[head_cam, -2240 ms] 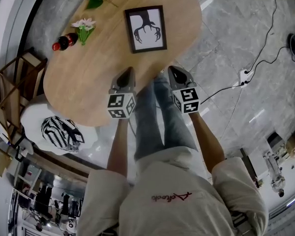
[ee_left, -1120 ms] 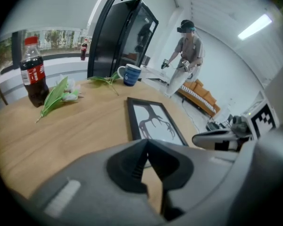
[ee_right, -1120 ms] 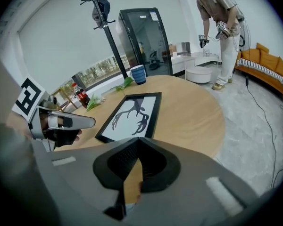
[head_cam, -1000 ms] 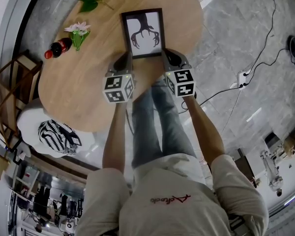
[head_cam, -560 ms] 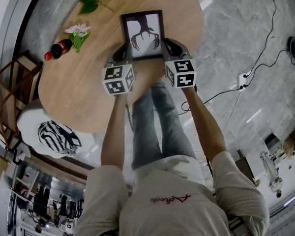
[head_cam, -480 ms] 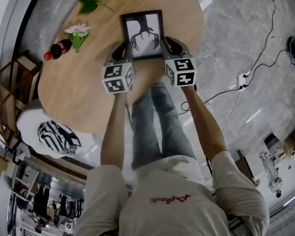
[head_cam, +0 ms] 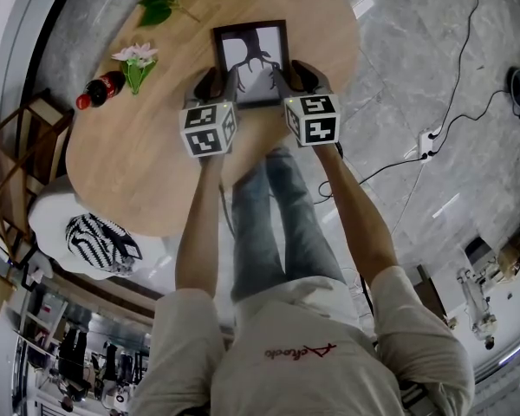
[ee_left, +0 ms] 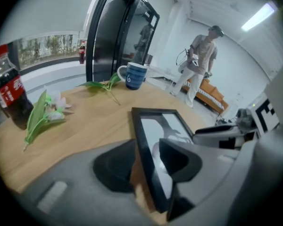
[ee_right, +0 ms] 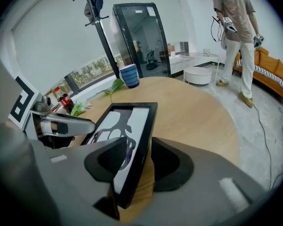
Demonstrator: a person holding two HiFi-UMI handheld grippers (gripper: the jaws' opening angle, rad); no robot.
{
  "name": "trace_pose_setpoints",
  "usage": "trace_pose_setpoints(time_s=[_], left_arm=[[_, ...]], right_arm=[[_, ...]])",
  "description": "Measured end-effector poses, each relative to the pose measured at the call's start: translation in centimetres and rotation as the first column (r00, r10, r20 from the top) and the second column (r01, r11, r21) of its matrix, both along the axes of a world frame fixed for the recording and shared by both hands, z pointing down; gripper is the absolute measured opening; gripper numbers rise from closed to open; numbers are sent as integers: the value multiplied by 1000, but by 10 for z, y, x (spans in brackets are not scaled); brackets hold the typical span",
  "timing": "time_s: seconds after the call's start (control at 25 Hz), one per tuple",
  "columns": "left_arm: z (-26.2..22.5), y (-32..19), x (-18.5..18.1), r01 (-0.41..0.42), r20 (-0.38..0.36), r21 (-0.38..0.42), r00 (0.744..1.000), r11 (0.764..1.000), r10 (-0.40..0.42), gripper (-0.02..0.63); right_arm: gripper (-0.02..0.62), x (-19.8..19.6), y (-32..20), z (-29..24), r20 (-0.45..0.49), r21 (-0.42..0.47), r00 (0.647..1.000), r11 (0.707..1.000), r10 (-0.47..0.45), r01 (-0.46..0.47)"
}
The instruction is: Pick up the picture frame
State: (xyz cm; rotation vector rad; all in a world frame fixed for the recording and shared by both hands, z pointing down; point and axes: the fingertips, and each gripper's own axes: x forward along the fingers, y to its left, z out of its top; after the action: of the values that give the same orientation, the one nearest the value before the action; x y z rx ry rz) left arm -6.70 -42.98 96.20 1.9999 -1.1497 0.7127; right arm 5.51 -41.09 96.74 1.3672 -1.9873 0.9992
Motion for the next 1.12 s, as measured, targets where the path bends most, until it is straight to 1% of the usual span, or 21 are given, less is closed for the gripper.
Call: trace_pose_setpoints(time_s=[0.28, 0.56, 0.64, 0.92, 1.12], left_arm=[[10, 1, 4, 0, 12, -32, 1000, 999, 1, 155], [14, 1, 4, 3, 26, -45, 1000, 999, -2, 119], [15, 0, 3, 9, 29, -49, 1000, 999, -8, 103], [16, -1, 0, 44, 24, -58, 999, 997, -43, 80], [15, 1, -1, 65, 18, -72, 998, 995, -63, 75]], right_arm=[[129, 6, -2, 9, -20, -26, 999, 999, 28, -29], [91, 4, -3, 9, -23, -29, 999, 999, 30, -31], [89, 4, -3, 10, -26, -28, 999, 999, 40, -41], [83, 5, -2, 10, -22, -39, 998, 997, 66, -67], [78, 5, -1, 10, -12, -50, 996, 995, 84, -85]])
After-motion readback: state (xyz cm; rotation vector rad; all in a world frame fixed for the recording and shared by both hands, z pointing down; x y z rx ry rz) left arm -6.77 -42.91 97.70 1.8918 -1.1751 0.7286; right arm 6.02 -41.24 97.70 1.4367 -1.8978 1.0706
